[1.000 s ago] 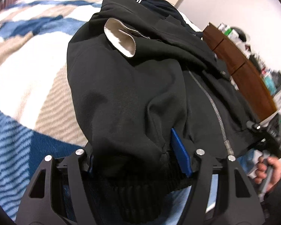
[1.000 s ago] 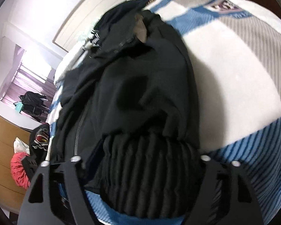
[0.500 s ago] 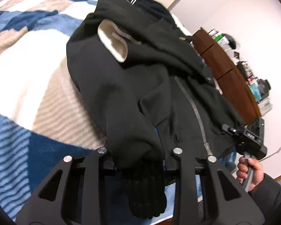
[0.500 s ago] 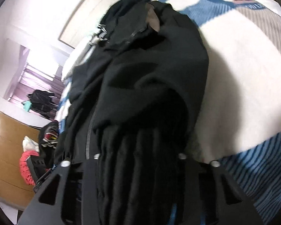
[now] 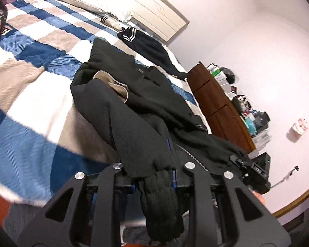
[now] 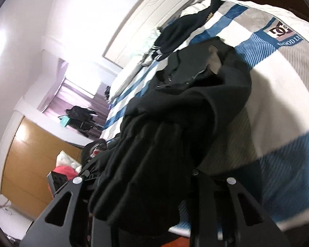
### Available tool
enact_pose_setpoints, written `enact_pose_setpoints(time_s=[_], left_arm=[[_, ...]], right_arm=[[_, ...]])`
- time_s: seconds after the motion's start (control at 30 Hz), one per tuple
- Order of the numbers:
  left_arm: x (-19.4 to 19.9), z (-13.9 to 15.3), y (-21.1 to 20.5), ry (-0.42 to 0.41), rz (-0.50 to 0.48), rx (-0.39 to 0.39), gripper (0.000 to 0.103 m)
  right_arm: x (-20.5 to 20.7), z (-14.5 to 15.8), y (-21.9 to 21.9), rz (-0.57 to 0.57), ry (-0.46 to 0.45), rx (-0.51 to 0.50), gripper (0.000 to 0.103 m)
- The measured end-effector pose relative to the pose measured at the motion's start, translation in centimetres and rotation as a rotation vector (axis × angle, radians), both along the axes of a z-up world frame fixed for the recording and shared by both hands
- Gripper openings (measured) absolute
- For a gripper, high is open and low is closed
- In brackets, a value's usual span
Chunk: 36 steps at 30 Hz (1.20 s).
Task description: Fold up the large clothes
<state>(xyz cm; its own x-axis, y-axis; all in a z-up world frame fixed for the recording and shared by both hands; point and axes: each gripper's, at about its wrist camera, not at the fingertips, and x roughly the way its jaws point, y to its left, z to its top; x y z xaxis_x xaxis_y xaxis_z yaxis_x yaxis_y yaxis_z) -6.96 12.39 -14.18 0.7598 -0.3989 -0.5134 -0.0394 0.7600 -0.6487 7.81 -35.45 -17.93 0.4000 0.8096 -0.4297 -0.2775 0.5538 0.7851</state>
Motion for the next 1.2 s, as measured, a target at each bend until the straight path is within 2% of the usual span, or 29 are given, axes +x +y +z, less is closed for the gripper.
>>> enact_pose_setpoints(time_s=[0.2,0.27,0.33,0.4,0.5,0.6,0.7,0.77,1.0,1.13,1.2], left_arm=[[-8.2,1.6,-1.8,0.011,-0.057,-0.017,0.022],[-11.0,1.5,-2.0,0.032,-0.069,-0.022,0.022],[-13.5,1.4,-1.6,0.042,-0.060,-0.045,0.022],[-15.1,1.6,-1.2,0.034,-0.052,-0.067,0.022],[-15.6,2.8,-0.5,0.002,-0.035,-0.090,0.023],[-13.0,4.8,0.7,-0.047,-0.007,-0.078,0.023],[-9.0,5.9,1.9,-0.061,0.028,-0.073,0.023],[-6.1,6.1,2.5,-0.052,0.057,-0.072,0.023],[3.8,4.8,4.8,0.004,0.128,-0.084,0.024],[9.8,2.8,6.8,0.077,0.186,-0.100,0.024],[12.7,1.5,7.7,0.110,0.203,-0.068,0.024]], right_arm=[[-8.5,1.5,-1.8,0.050,0.015,-0.027,0.029],[-11.8,1.8,-1.8,0.054,0.024,-0.058,0.029],[-14.6,2.0,-2.4,0.034,0.048,-0.040,0.029],[-16.0,2.7,-3.0,0.005,0.051,0.003,0.029],[-16.2,4.7,-2.6,-0.023,0.001,0.031,0.029],[-14.2,6.2,-1.9,-0.046,-0.026,0.067,0.030],[-10.2,7.4,-0.5,-0.083,-0.040,0.076,0.030],[-7.3,7.4,0.2,-0.110,-0.015,0.100,0.030],[2.9,6.7,3.0,-0.162,0.055,0.086,0.030],[9.2,5.5,5.1,-0.185,0.093,-0.001,0.030],[12.7,4.4,6.4,-0.187,0.115,-0.048,0.030]])
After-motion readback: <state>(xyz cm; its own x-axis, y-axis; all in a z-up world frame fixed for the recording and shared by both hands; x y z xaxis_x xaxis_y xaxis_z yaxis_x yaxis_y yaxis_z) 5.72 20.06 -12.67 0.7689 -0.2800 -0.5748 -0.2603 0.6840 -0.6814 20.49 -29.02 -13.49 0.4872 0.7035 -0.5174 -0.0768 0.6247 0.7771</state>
